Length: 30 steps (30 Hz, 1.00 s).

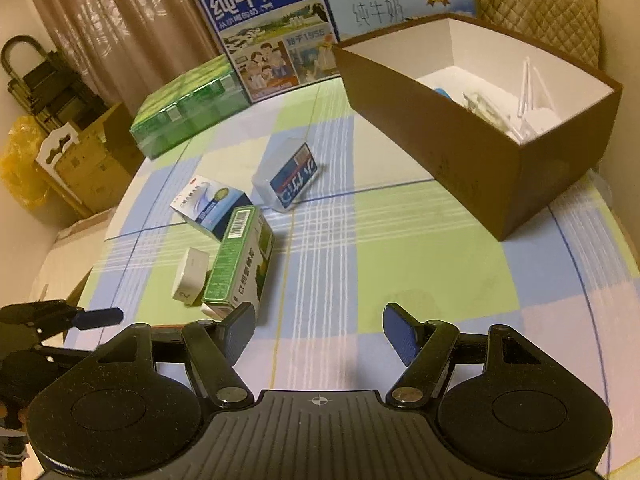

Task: Organize rigid objects
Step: 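Grasp the orange utility knife with the left gripper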

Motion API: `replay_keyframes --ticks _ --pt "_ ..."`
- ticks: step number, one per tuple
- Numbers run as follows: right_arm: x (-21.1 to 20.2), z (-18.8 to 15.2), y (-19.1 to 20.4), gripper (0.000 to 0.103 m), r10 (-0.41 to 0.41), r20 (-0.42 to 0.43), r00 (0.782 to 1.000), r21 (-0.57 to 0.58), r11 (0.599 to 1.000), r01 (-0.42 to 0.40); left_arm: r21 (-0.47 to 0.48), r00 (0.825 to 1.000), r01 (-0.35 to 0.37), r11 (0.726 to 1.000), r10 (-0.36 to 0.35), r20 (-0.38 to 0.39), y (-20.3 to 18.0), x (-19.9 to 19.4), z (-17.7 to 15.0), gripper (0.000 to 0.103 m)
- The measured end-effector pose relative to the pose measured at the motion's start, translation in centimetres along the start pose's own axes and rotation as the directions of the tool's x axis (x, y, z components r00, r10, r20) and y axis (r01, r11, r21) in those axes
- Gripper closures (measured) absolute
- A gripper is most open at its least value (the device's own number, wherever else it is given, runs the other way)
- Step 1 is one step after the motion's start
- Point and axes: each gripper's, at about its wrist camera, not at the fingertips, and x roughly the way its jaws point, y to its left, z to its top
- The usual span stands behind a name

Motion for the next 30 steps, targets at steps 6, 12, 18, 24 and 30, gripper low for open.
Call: replay_keyframes --ticks 6,12,18,24,30 --pt "0.4 -0.9 -0.3 0.035 -0.024 0.003 1.0 0.035 0.999 0.024 0.119 1.0 0.024 0.993 -0.024 -0.001 -0.1 2.6 -0.1 0.05" --pt "0.5 -1.2 -0.6 0.035 -0.046 0.001 0.999 0.063 0.997 0.046 0.217 0.995 0.098 0.971 -0.092 -0.04 0.1 4.3 -0.5 0.048" --pt "0.6 -1.3 -0.8 0.035 -0.067 -0.002 0.998 0.087 0.994 0.067 0.224 0.994 0.107 0.969 -0.102 -0.036 0.1 3.4 -1.5 0.055" --pt "0.8 -1.1 -1.2 0.035 -0.084 -0.004 0.996 0.102 0.991 0.084 0.205 0.992 0.121 0.971 -0.112 -0.056 -0.1 2.8 -2.1 0.057" --pt "1.1 -1.1 -1.5 0.035 -0.093 -0.016 0.996 0.111 0.989 0.094 0.207 0.991 0.131 0.97 -0.119 -0.068 0.2 3.7 -1.5 0.067"
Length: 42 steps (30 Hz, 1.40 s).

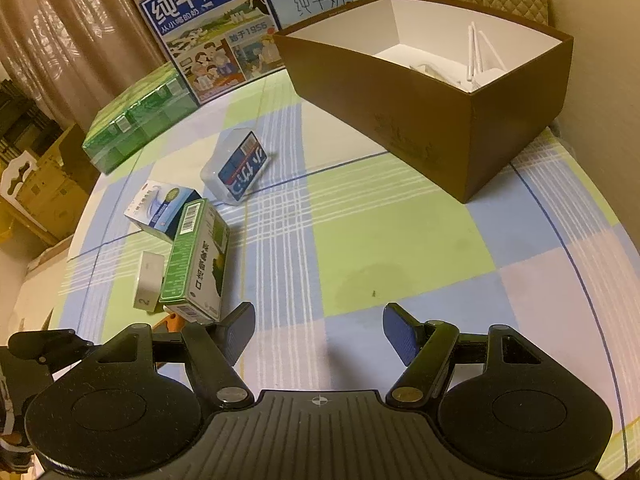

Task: Organize rigid objects
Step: 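Grasp the orange utility knife with the left gripper, then grasp the green medicine box with the right gripper while the left holds the knife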

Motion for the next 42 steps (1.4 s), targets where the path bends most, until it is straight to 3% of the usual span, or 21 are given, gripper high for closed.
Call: replay_keyframes --ticks 4,7,14,21,27,29,33,36,42 --pt "0.2 0.0 -0.1 0.035 -0.004 -0.009 1.0 0.0 1.0 0.004 0.051 1.0 -0.006 0.999 0.005 0.007 -0.4 0.0 0.0 0.071" --pt "0.3 -0.1 -0.2 0.035 -0.006 -0.015 1.0 0.005 1.0 0.006 0.033 1.0 -0.012 0.999 0.012 0.002 -0.4 -0.1 0.0 0.071" --pt "0.5 -0.1 0.0 0.035 0.016 -0.016 1.0 -0.002 1.0 -0.016 -0.068 0.999 -0.022 0.997 0.026 0.047 -0.2 -2.5 -0.5 0.072" --pt "1.6 0.4 3.0 0.035 0.085 -0.025 0.996 -0.077 0.993 -0.087 -0.203 0.989 -0.09 0.975 0.111 0.094 1.8 -5.1 -0.8 0.072" --pt "3.5 1.8 7.5 0.036 0.125 -0.025 0.992 -0.199 0.972 -0.128 -0.299 0.979 -0.177 0.938 0.199 0.043 4.1 -5.1 -2.0 0.072" --pt "4.3 2.4 8.7 0.036 0.13 -0.026 0.991 -0.225 0.965 -0.133 -0.346 0.972 -0.217 0.913 0.235 0.011 4.7 -5.0 -2.7 0.072" --pt "6.0 3.2 10.4 0.04 0.136 -0.041 0.99 -0.256 0.956 -0.142 -0.461 0.951 -0.297 0.836 0.303 -0.062 6.6 -4.6 -4.0 0.072" --pt "7.3 3.5 11.0 0.046 0.121 -0.068 0.99 -0.272 0.953 -0.135 -0.511 0.951 -0.299 0.806 0.294 -0.092 7.7 -4.1 -4.4 0.072" --pt "10.2 3.9 11.5 0.052 0.091 -0.126 0.988 -0.281 0.952 -0.124 -0.53 0.954 -0.294 0.795 0.277 -0.113 8.4 -3.4 -4.0 0.073"
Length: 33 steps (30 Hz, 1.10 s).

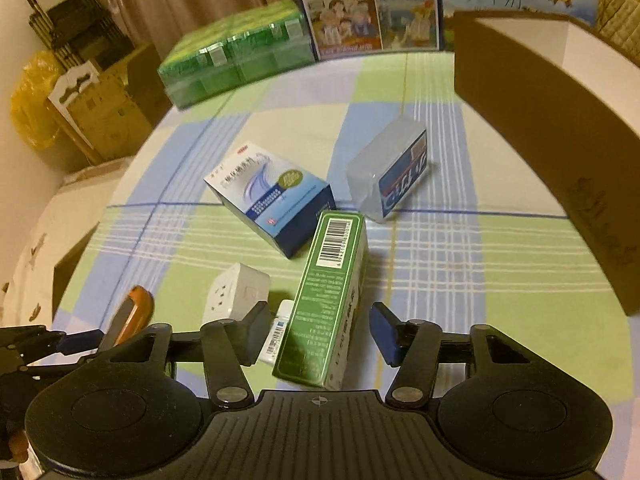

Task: Organize rigid objects
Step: 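Grasp the green medicine box with the right gripper while the left holds the knife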

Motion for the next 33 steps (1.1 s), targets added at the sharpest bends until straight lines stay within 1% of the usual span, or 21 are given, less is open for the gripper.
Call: replay_keyframes --ticks 4,6,8,10,12,15,20,25,29,33 --pt "1.4 0.5 0.0 0.058 -0.016 -0.03 0.999 -0.015 1.0 0.016 -0.006 0.999 0.002 1.0 -0.002 -0.033 0.1 1.0 0.7 0.073" --pt "1.9 0.8 0.0 0.064 -0.023 -0.046 0.999 -0.025 0.999 0.022 0.001 0.999 0.003 1.0 -0.003 -0.038 -0.2 1.2 1.0 0.073" --pt "2.2 0.8 -0.1 0.068 -0.023 -0.049 0.999 -0.028 0.999 0.021 0.015 0.999 -0.003 1.0 0.004 -0.042 -0.4 1.3 1.3 0.074" --pt "2.2 0.8 -0.1 0.076 -0.038 -0.046 0.998 -0.047 0.998 0.035 0.02 0.999 -0.007 1.0 0.008 -0.046 -0.6 1.3 1.4 0.075" --pt "2.0 0.8 -0.4 0.077 -0.039 -0.048 0.998 -0.061 0.997 0.036 0.02 0.999 -0.009 1.0 0.01 -0.047 -0.6 1.3 1.5 0.076" --pt "1.6 0.7 -0.9 0.077 -0.041 -0.048 0.998 -0.054 0.998 0.039 0.004 0.999 -0.006 1.0 0.006 -0.038 -0.8 1.0 1.6 0.076" --pt "-0.3 0.4 -2.2 0.077 -0.018 -0.026 1.0 -0.029 0.999 0.017 0.01 1.0 -0.004 1.0 0.004 0.008 -1.7 -0.9 2.2 0.076" --pt "-3.0 0.5 -3.7 0.077 -0.003 0.015 1.0 -0.024 1.0 0.004 0.027 0.996 0.004 1.0 -0.006 0.086 -3.5 -3.5 3.8 0.077" --pt "-5.4 0.8 -5.1 0.077 -0.001 0.059 0.998 -0.014 1.0 0.001 0.031 0.987 0.029 0.999 -0.034 0.159 -5.2 -5.6 5.1 0.077" --pt "-7.7 1.4 -6.6 0.077 -0.007 0.109 0.994 -0.01 1.0 0.008 0.067 0.971 0.044 0.997 -0.059 0.231 -7.8 -7.7 6.7 0.077"
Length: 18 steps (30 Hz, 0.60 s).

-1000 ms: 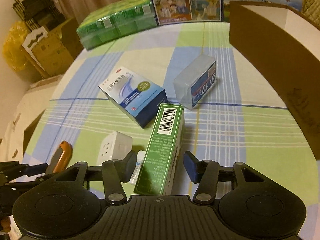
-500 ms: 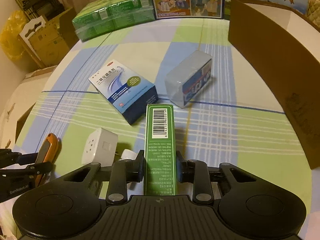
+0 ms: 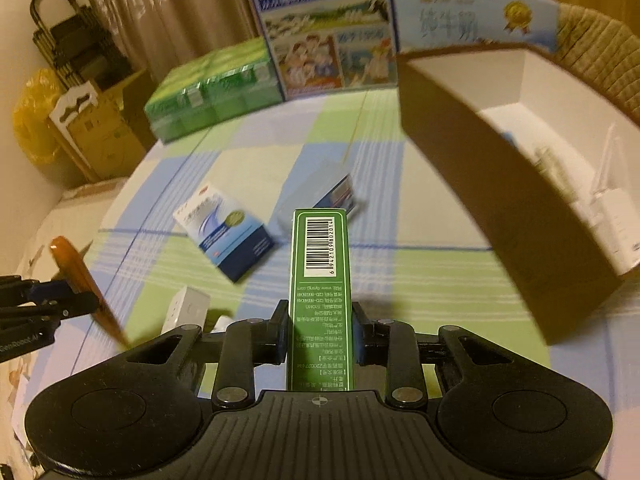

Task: Organize rigid objects
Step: 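Grasp the green medicine box with the right gripper while the left holds the knife, then lower the knife and green box into the brown box and open both grippers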

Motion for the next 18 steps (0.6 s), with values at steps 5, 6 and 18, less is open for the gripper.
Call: replay_keyframes --ticks 5,6,18 --pt "-2.9 1.4 -2.2 0.077 -0.007 0.068 0.998 0.004 1.0 0.006 0.034 0.995 0.046 0.998 -0.049 0.083 -3.3 -2.0 3.4 0.077" --pt "-3.5 1.7 -2.6 0.077 -0.007 0.081 0.997 0.004 1.0 0.007 0.047 0.993 0.056 0.997 -0.06 0.097 -4.0 -2.4 4.1 0.077" --pt "-9.1 5.3 -11.0 0.077 -0.062 0.207 0.976 0.032 0.998 0.057 0.12 0.943 0.219 0.968 -0.242 0.227 -14.4 -3.6 12.4 0.077"
